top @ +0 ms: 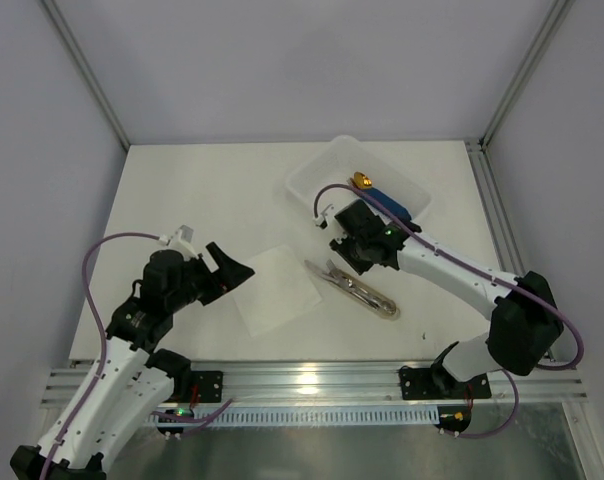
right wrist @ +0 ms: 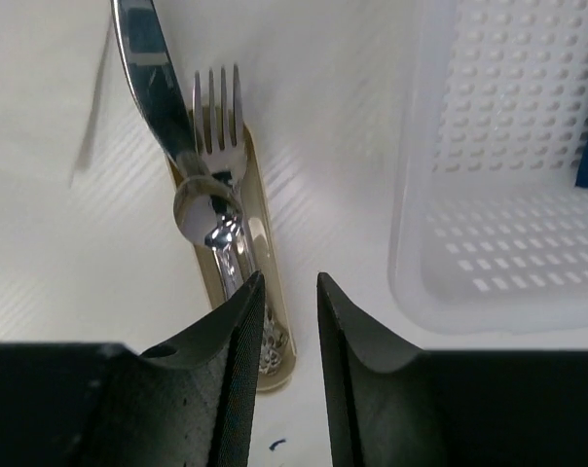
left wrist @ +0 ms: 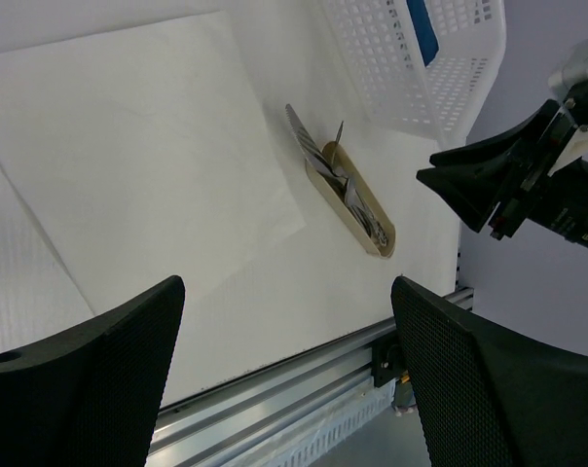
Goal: Place the utensils on the paper napkin and roll it up
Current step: Move the container to the center of the board, then pick up the utensils from the container.
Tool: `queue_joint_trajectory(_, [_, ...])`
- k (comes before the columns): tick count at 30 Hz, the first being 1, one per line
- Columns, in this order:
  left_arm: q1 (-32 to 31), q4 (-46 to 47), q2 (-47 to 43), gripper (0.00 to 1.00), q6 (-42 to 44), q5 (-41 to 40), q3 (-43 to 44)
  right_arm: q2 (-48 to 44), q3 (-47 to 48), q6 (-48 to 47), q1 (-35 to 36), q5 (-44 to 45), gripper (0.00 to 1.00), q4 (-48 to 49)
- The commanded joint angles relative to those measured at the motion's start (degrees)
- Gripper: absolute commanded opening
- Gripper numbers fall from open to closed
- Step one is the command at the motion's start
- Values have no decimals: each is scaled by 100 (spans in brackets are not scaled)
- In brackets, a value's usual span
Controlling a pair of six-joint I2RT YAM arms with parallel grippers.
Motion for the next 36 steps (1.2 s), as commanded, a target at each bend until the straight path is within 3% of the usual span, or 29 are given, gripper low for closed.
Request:
queue_joint_trajectory(1, [25, 16, -25, 88, 125, 12, 281, -312, -583, 42, 18, -25, 32, -161])
queue_joint_trajectory(8, [25, 25, 63, 88, 160, 12, 360, -488, -1208, 6, 10, -306, 33, -64])
queue_joint_trajectory(23, [25, 16, 72, 89, 177, -6, 325, 135, -1094, -169, 18, -421, 35, 6])
queue_joint_trajectory(36, [25, 16, 81, 89, 169, -15, 334, 426, -1023, -196, 18, -500, 31, 147])
